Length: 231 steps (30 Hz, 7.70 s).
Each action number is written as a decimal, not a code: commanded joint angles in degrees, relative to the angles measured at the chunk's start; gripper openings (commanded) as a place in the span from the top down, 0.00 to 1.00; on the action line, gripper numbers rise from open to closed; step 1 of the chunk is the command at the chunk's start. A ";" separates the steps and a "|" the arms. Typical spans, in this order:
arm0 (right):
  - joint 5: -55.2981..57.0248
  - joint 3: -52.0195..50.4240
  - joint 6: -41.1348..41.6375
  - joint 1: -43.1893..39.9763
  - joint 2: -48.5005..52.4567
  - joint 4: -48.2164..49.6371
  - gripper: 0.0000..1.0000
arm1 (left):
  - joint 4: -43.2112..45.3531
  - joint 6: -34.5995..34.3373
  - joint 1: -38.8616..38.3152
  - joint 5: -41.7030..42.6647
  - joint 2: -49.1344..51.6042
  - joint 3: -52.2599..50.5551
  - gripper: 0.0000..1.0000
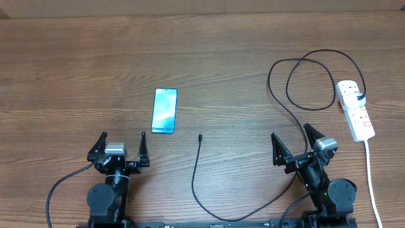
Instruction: Plug charger to phone and switch on socket
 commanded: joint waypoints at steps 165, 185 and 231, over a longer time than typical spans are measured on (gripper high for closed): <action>-0.31 -0.55 0.22 -0.33 0.07 0.15 0.00 | -47.28 -22.51 -12.50 -0.33 122.07 80.96 0.10; -0.31 -0.55 0.22 -0.33 0.07 0.15 0.00 | -47.32 -19.39 -12.39 5.29 122.03 81.18 0.20; -18.73 2.95 20.20 -0.33 3.10 -3.08 0.00 | -56.63 -1.84 -5.38 58.47 121.92 88.00 0.23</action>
